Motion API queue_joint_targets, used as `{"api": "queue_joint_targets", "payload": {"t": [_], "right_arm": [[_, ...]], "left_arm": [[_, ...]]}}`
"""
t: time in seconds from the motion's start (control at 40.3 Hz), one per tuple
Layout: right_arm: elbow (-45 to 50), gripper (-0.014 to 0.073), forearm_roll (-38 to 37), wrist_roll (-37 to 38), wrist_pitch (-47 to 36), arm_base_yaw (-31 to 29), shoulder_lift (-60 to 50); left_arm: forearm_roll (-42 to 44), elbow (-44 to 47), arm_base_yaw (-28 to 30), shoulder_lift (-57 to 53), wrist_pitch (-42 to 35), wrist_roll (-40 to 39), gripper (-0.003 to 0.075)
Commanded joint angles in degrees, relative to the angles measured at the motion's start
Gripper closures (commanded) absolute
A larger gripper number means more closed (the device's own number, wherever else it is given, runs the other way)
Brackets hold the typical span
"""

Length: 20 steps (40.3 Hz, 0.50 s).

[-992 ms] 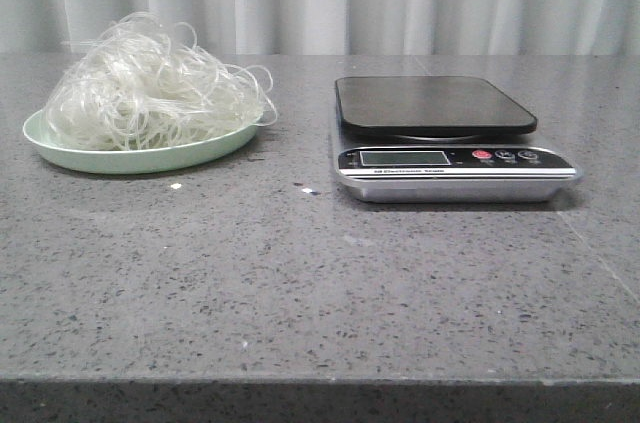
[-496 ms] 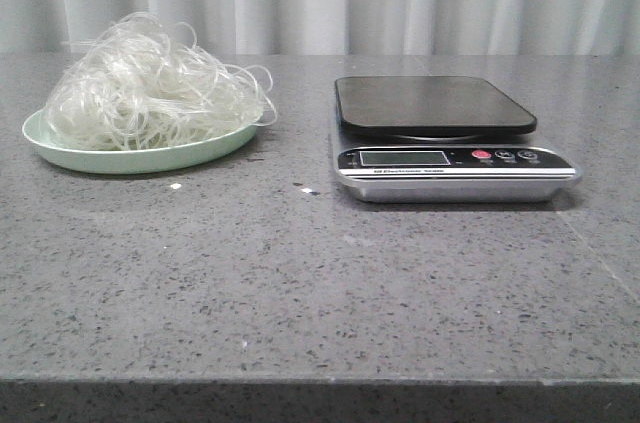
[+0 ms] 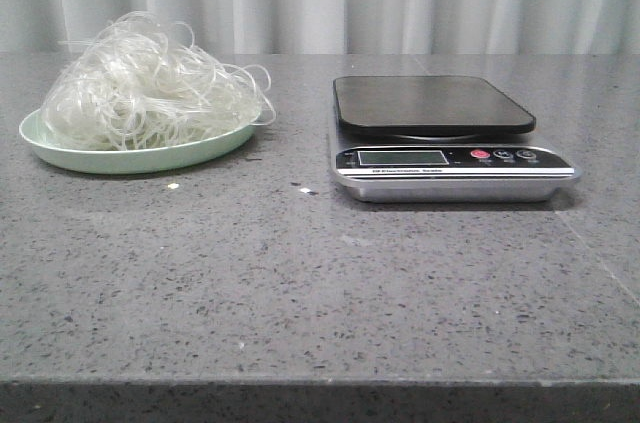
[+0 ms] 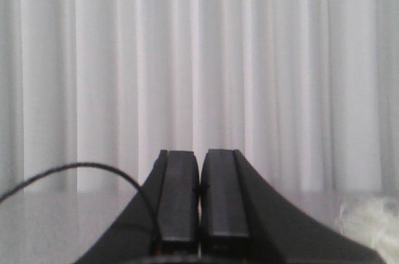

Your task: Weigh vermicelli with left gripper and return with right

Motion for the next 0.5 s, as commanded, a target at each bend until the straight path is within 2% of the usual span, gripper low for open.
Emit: {"api": "queue_joint_targets", "payload": {"t": [0.0,0.198,0.322,0.471], "right_arm": [[-0.4,0.0442,-0.32,0.0,-4.15,0.04,-0.85],[-0.4,0.0442,-0.32,0.0,-4.57,0.04,-0.85],[-0.4,0.0442,-0.32,0.0,-4.57,0.04,-0.85],[-0.4,0.0442,-0.32,0.0,-4.46,0.04,-0.85]], "left_arm": [[-0.46,-3.95,-0.05,-0.95,-7.47,-0.34,0.0583],[-0.46,-25.2,-0.05,4.35,5.76,-0.34,0.0583],[-0.46,-39.31,-0.05,12.12,15.88,-0.34,0.0583],[-2.72,-51.33,-0.05,22.29,29.31,-0.34,0.0583]]}}
